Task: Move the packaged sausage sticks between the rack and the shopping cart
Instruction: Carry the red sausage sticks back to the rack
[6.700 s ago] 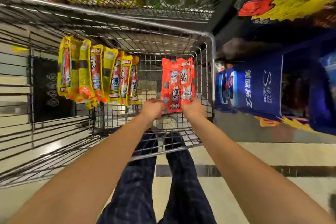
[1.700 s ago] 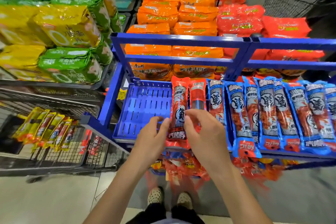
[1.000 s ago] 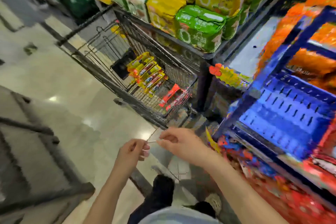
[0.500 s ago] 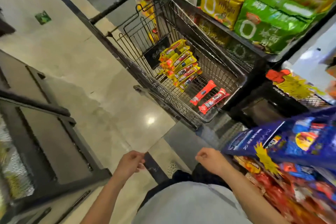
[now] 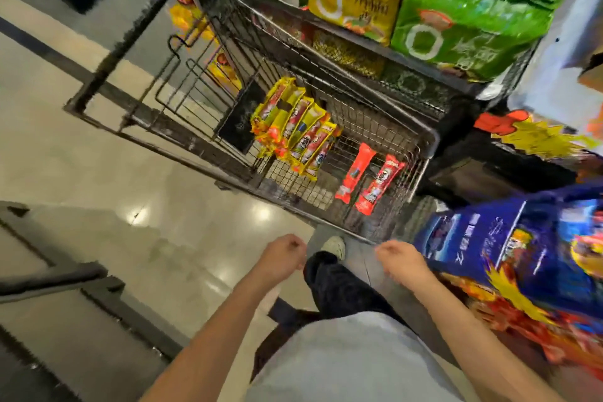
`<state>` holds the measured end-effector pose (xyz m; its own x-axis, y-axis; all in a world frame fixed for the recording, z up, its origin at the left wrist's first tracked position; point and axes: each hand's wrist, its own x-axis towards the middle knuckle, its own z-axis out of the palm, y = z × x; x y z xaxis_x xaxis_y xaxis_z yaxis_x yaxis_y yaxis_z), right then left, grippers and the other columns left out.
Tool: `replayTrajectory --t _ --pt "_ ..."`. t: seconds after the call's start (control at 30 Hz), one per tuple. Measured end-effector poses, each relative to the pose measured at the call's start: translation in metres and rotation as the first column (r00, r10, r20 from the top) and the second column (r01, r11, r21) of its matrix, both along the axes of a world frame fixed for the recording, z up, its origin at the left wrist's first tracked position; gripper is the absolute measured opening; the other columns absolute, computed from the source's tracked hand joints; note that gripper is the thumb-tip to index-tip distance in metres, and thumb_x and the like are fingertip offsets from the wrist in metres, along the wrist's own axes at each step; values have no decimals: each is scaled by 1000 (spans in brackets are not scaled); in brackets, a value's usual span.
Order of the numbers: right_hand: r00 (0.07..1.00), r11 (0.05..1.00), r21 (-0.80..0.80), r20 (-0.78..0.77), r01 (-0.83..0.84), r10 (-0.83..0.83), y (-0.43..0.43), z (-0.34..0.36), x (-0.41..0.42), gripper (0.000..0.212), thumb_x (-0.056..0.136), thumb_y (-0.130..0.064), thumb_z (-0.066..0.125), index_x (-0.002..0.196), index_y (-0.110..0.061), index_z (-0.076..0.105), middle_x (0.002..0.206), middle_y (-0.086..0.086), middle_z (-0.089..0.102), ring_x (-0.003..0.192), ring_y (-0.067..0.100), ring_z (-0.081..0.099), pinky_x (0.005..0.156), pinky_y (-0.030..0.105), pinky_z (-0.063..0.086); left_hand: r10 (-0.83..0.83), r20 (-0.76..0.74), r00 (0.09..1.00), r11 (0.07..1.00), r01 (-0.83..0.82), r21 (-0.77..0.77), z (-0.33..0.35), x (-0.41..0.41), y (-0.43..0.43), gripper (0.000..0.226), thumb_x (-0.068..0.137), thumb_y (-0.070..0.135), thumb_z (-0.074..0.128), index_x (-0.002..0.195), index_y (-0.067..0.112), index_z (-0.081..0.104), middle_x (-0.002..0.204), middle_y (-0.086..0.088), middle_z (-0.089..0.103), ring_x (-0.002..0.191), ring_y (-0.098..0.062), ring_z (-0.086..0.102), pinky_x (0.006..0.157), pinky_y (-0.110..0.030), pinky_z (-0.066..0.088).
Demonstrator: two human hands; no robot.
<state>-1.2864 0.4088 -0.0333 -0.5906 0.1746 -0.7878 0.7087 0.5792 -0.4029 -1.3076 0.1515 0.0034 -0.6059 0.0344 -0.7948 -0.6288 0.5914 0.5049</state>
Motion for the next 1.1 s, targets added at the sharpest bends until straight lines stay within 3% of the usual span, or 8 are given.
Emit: replayTrajectory --t 0.13,0.23,0.47,0.63,0.77,0.9,1.0,1.1 --pt "990 990 -21 -5 -141 141 -28 -4 -51 19 91 -32 53 89 -23 69 104 6 72 100 29 66 87 43 53 -19 -21 1000 1000 18 -5 -4 -58 -11 13 96 20 52 92 12 62 91 -9 69 65 -13 62 56 -18 46" --pt "971 971 -25 15 -239 240 -42 1 -69 24 95 -36 52 107 -19 64 110 2 68 101 25 62 83 34 50 -32 -19 999 999 32 -26 -7 -90 -15 17 97 22 55 100 9 65 95 -14 69 64 -15 61 55 -21 46" --pt "982 983 29 -55 180 -178 -36 -42 -103 15 93 -29 55 98 -19 65 86 -1 65 86 19 62 65 25 35 -324 6 946 945 324 -41 -55 -176 31 18 95 30 53 84 21 64 83 -5 72 81 -23 70 79 -39 56" --pt "997 990 116 6 74 -76 -25 -102 -123 39 89 -41 54 119 -16 53 101 9 63 95 31 62 80 38 53 -492 -9 870 867 490 -88 -130 -223 82 13 94 25 58 98 13 62 80 -2 65 67 -14 62 55 -21 49" --pt "989 980 174 88 100 -116 -20 -165 -141 34 94 -30 50 118 -6 53 116 12 58 106 33 58 88 40 53 -479 87 874 854 486 -184 -212 -238 111 28 90 34 65 71 16 55 76 -4 63 61 -12 54 64 -30 54" --pt "937 924 215 84 316 -340 -13 -227 -154 34 91 -18 59 119 -1 48 112 16 60 105 33 60 73 28 41 -455 93 886 858 464 -222 -283 -238 131 57 82 44 72 116 1 54 102 -11 65 89 -25 64 72 -29 50" --pt "920 897 241 41 370 -390 -16 -262 -157 1 92 -12 57 93 -13 57 105 18 65 100 34 64 75 35 49 -541 49 840 792 528 -307 -328 -236 137 87 58 78 64 114 11 55 99 -4 70 86 -25 66 74 -35 55" --pt "848 827 205 -27 523 -530 -26 -292 -166 17 98 -27 44 102 -14 53 104 17 65 95 34 65 76 35 52 -595 15 804 760 568 -315 -347 -238 138 69 74 57 71 118 9 47 98 -4 64 91 -26 64 78 -41 56"
